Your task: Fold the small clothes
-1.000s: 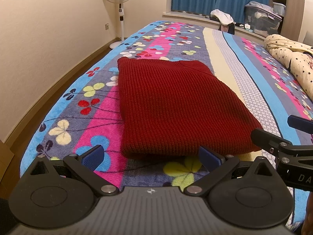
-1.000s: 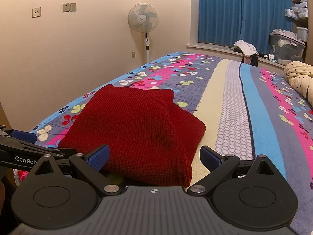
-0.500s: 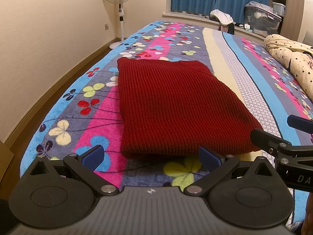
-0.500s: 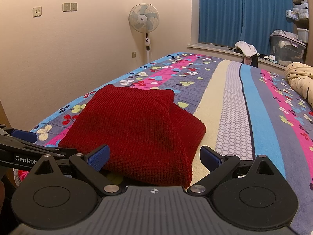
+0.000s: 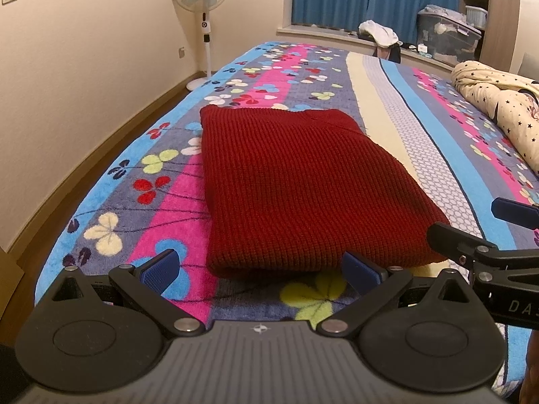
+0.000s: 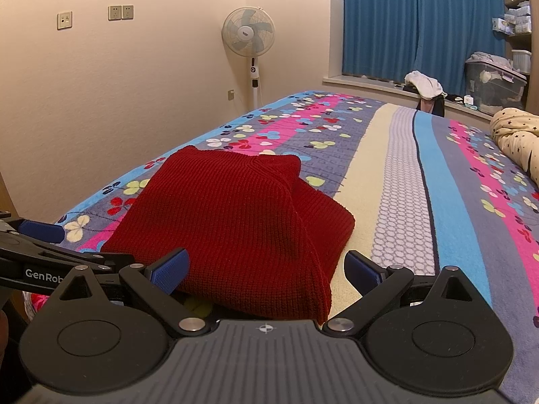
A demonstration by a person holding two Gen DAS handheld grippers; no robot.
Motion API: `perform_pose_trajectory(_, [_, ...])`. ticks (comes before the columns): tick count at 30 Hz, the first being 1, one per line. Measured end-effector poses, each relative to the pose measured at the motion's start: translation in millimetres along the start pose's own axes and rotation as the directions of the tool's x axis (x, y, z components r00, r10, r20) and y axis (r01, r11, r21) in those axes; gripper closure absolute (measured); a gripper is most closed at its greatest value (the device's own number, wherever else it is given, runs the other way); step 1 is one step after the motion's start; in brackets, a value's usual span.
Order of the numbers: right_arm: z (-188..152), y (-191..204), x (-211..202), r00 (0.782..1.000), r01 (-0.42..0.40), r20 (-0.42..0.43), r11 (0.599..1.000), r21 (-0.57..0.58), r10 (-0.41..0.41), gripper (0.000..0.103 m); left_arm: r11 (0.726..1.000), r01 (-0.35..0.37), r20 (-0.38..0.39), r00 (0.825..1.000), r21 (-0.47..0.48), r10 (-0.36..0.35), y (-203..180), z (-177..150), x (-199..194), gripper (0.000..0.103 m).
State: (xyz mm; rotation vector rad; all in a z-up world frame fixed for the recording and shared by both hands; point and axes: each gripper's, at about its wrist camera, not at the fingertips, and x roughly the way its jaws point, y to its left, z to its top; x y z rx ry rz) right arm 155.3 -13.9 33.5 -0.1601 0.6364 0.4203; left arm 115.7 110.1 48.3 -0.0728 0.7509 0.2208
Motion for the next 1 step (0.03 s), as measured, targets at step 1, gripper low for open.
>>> perform_pose_trajectory(1, [0.0, 0.0, 0.0, 1.000, 0.000, 0.000, 1.000, 0.000, 0.000, 0.005, 1.000, 0.001, -0.001, 1.000, 0.001, -0.001, 0.0, -0.1, -0.1, 0.000])
